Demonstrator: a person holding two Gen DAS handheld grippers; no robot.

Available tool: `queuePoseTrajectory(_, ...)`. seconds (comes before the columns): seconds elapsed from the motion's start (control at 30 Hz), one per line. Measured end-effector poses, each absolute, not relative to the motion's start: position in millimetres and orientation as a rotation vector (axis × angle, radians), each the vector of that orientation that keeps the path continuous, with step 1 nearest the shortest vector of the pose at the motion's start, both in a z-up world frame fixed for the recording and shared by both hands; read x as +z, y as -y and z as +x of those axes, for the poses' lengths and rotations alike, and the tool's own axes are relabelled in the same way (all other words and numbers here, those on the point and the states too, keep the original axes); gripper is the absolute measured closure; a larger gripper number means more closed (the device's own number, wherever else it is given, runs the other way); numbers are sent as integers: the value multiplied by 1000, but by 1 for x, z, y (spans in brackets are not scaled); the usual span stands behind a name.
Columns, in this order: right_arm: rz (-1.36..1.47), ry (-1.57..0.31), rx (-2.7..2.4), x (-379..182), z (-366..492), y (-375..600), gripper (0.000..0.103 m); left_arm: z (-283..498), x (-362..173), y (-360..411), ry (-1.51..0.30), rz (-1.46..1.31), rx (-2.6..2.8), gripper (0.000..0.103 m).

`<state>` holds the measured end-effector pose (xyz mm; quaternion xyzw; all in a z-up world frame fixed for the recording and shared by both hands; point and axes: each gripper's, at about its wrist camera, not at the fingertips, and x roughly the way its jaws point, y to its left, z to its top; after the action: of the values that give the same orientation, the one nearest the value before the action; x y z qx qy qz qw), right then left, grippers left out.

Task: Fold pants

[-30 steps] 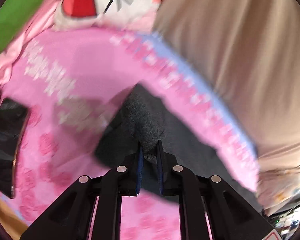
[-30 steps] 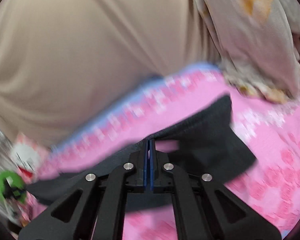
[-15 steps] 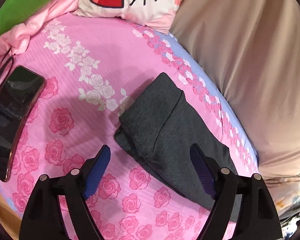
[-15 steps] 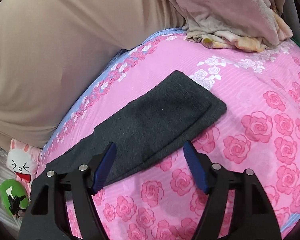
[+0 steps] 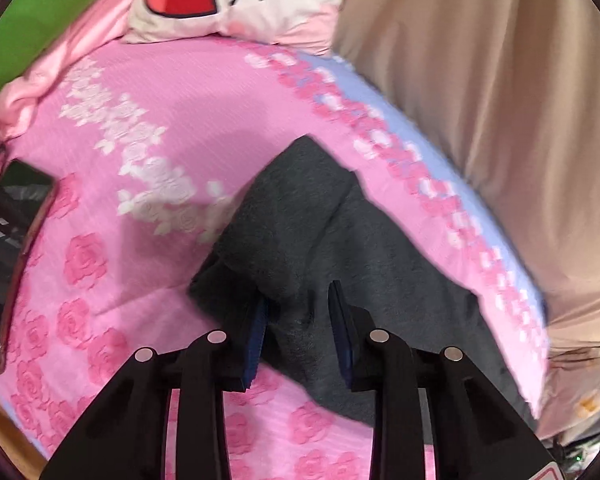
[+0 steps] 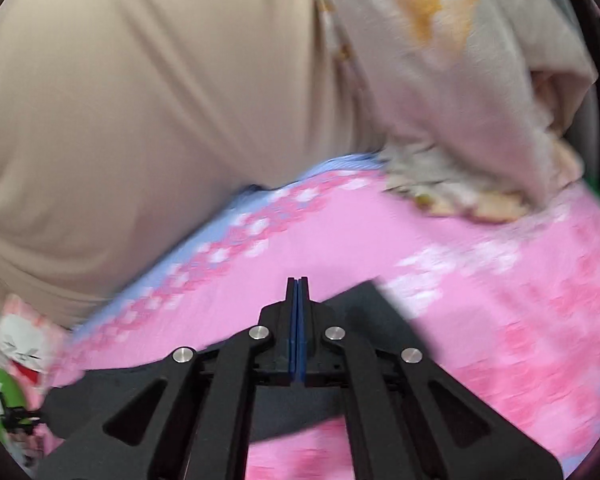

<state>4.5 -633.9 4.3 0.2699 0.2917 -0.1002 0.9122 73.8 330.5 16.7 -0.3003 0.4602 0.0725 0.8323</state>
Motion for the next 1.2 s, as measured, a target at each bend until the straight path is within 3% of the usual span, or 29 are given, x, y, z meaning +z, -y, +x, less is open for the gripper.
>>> queuePoseTrajectory(0.07,558,-741,-252,-24,13,643,100,65,16,-328,-969,-612,204,76)
queuePoseTrajectory(0.13,562,-769,-226,-33,17,642,100,53,27,-317,-922,-587,221,76)
queuePoseTrajectory(0.2,534,-752,-189,-29,23,636,91,41,46,-300,-858,-551,213,72)
queuePoseTrajectory(0.23,519,-738,-181,-27,27,633,55,36,59,-287,-823,-519,200,70)
queuePoseTrajectory(0.27,496,-715,-195,-23,31,629,14,35,67,-275,-803,-491,187,60)
queuePoseTrajectory(0.3,455,-669,-218,-18,36,625,10,34,74,-263,-785,-463,174,44)
queuePoseTrajectory(0.33,427,-674,-204,-18,43,620,10,34,80,-250,-768,-429,162,39)
queuePoseTrajectory(0.4,409,-750,-168,-29,65,615,29,40,81,-223,-752,-366,146,36)
queuePoseTrajectory(0.43,410,-814,-140,-38,78,614,52,46,77,-210,-764,-337,138,36)
queuePoseTrajectory(0.47,406,-842,-126,-41,82,611,81,51,72,-201,-780,-323,129,36)
queuePoseTrajectory(0.5,394,-850,-112,-37,84,608,100,58,65,-193,-800,-319,118,36)
queuePoseTrajectory(0.67,387,-610,-118,19,42,623,99,75,32,-165,-859,-302,106,36)
queuePoseTrajectory(0.8,389,-847,-188,-52,61,642,96,82,3,-153,-891,-219,168,36)
queuePoseTrajectory(0.9,358,-763,-260,-41,44,632,87,83,-11,-151,-911,-192,189,36)
queuePoseTrajectory(0.93,343,-723,-277,-29,38,625,79,83,-10,-150,-909,-179,191,35)
queuePoseTrajectory(1.0,339,-655,-228,-5,30,604,67,84,-8,-149,-904,-169,190,35)
queuePoseTrajectory(1.2,279,-726,285,20,83,443,67,91,24,-146,-808,-241,130,33)
